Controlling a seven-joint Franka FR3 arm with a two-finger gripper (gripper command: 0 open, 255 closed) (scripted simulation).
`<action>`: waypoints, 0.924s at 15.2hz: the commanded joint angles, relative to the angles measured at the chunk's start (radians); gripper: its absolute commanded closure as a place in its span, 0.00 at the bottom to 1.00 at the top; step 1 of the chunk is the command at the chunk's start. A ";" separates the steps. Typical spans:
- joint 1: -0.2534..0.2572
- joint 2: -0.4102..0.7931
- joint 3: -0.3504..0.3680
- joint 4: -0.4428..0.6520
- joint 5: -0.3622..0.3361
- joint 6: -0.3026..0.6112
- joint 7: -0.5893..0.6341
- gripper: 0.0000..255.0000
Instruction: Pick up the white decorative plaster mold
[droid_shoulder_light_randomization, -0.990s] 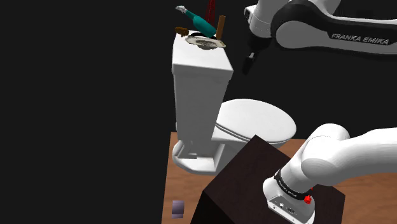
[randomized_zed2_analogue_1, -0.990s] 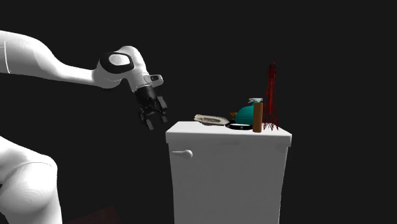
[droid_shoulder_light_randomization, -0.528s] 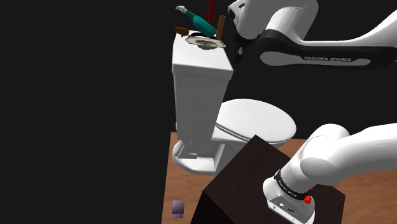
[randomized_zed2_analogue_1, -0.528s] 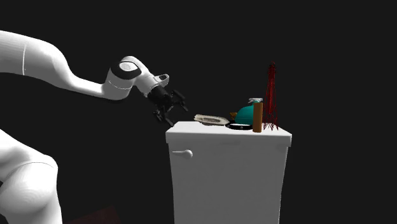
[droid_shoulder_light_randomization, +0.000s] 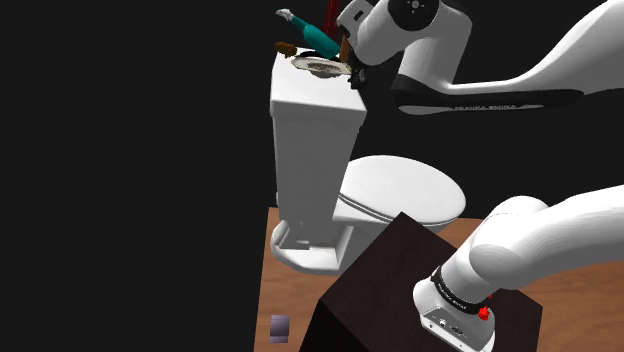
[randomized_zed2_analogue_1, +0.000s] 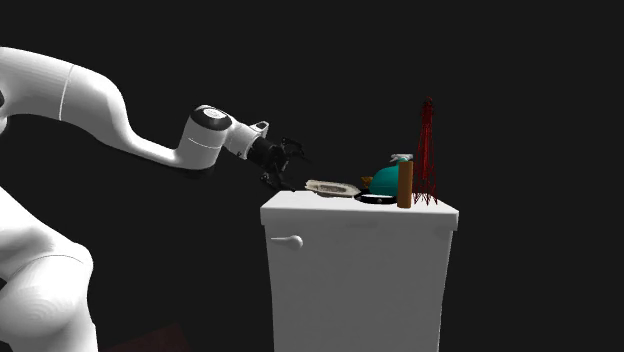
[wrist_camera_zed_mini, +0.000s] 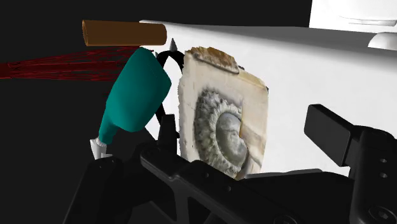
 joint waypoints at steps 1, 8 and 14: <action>-0.007 0.002 0.004 -0.019 -0.025 0.020 0.024 0.00; -0.020 0.009 0.011 -0.052 -0.062 0.046 0.074 1.00; -0.020 0.009 0.011 -0.052 -0.062 0.046 0.074 1.00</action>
